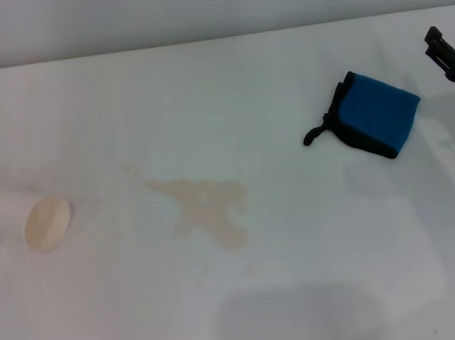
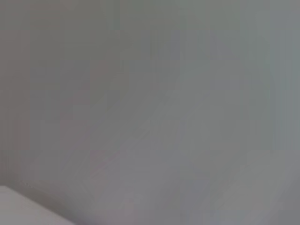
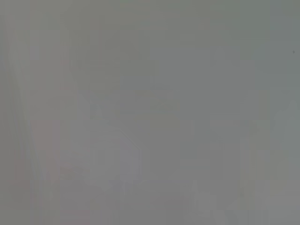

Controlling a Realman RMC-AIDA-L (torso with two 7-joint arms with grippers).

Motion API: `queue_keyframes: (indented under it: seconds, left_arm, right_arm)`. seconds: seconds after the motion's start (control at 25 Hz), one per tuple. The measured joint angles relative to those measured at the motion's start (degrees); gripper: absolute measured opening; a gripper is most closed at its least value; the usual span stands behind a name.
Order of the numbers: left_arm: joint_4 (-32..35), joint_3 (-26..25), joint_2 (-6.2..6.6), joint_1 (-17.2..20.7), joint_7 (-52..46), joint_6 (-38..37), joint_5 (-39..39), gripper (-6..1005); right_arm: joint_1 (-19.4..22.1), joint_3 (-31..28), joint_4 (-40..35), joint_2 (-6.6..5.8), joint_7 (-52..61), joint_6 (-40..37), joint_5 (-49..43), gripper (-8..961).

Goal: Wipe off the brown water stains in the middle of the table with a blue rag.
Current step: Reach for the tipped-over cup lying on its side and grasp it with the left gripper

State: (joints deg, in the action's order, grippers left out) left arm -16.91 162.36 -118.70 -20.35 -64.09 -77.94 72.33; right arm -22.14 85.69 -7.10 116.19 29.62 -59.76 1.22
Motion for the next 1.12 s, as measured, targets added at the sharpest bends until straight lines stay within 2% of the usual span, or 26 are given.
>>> queue_keyframes:
  seconds: [0.32, 0.76, 0.96, 1.12]
  left_arm:
    - [0.7, -0.1, 0.17, 1.5, 0.9, -0.3, 1.5, 825]
    - [0.3, 0.4, 0.36, -0.7, 1.4, 0.8, 0.9, 826]
    - [0.9, -0.1, 0.13, -1.4, 2.7, 1.6, 3.9, 825]
    - [0.8, 0.4, 0.4, -3.7, 3.8, 1.1, 3.9, 824]
  right_arm:
    - [-0.3, 0.0, -0.1, 0.0, 0.0, 0.4, 0.0, 860]
    - [0.2, 0.2, 0.3, 0.0, 0.0, 0.5, 0.0, 859]
    - [0.1, 0.5, 0.3, -0.01, 0.0, 0.5, 0.0, 859]
    - [0.1, 0.6, 0.3, 0.0, 0.5, 0.6, -0.3, 859]
